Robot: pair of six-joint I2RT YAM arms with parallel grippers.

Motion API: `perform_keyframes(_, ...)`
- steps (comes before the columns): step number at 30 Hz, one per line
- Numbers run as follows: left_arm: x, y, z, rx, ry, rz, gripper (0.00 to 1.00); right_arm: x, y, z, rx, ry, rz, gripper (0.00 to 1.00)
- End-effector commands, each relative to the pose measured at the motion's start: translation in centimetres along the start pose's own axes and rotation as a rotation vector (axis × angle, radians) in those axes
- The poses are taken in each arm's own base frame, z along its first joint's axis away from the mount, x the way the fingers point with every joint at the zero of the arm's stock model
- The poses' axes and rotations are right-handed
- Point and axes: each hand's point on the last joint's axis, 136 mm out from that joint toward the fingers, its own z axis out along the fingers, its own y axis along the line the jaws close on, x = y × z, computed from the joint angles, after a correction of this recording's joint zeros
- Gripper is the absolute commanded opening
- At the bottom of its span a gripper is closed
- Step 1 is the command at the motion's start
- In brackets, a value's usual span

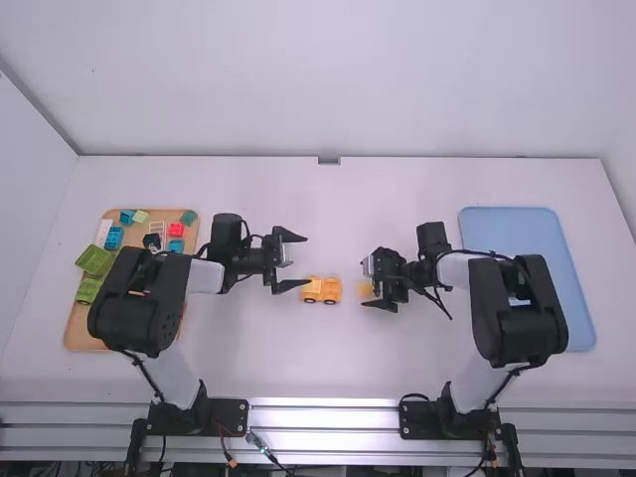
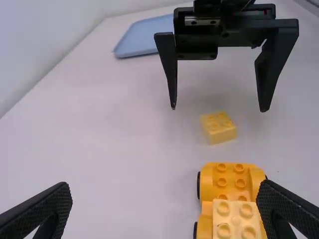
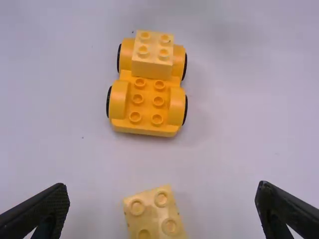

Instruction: Assemble lego blocks to make yellow taxi

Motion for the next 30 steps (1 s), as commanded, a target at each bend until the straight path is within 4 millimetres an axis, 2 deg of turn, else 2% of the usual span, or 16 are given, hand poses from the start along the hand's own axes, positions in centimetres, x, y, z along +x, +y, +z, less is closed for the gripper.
perform_keyframes(1,-0.3,-0.4,-0.1,0.016,-0.023,0.013,0.99,1.3,0.1,0.5,-0.012,0.005,0.047,0.99)
perform_keyframes(5,-0.4,-0.6,0.1,0.024,-0.025,0.008,0.99,2.0,-0.4,1.5,-0.056,-0.030,0.101,0.99)
perform_keyframes(10,-0.5,-0.2,0.0,0.013,-0.028,-0.050,0.99,2.0,0.0,0.7,-0.158,-0.071,0.037,1.00)
perform_keyframes(13,-0.5,-0.2,0.0,0.014,-0.028,-0.047,0.99,2.3,0.3,0.9,-0.194,-0.060,0.014,0.91)
perform_keyframes(18,-0.6,-0.5,0.2,0.025,-0.028,-0.054,0.99,3.7,-0.2,1.9,-0.177,-0.041,0.091,0.67)
perform_keyframes(24,-0.6,-0.5,0.2,0.025,-0.028,-0.052,0.99,3.9,0.3,2.2,-0.196,-0.039,0.089,0.59)
perform_keyframes(28,-0.6,-0.5,0.2,0.026,-0.027,-0.054,0.99,3.9,0.3,2.2,-0.197,-0.039,0.094,0.50)
perform_keyframes(30,-0.6,-0.6,0.2,0.027,-0.028,-0.056,0.99,3.8,0.3,2.2,-0.197,-0.039,0.094,0.32)
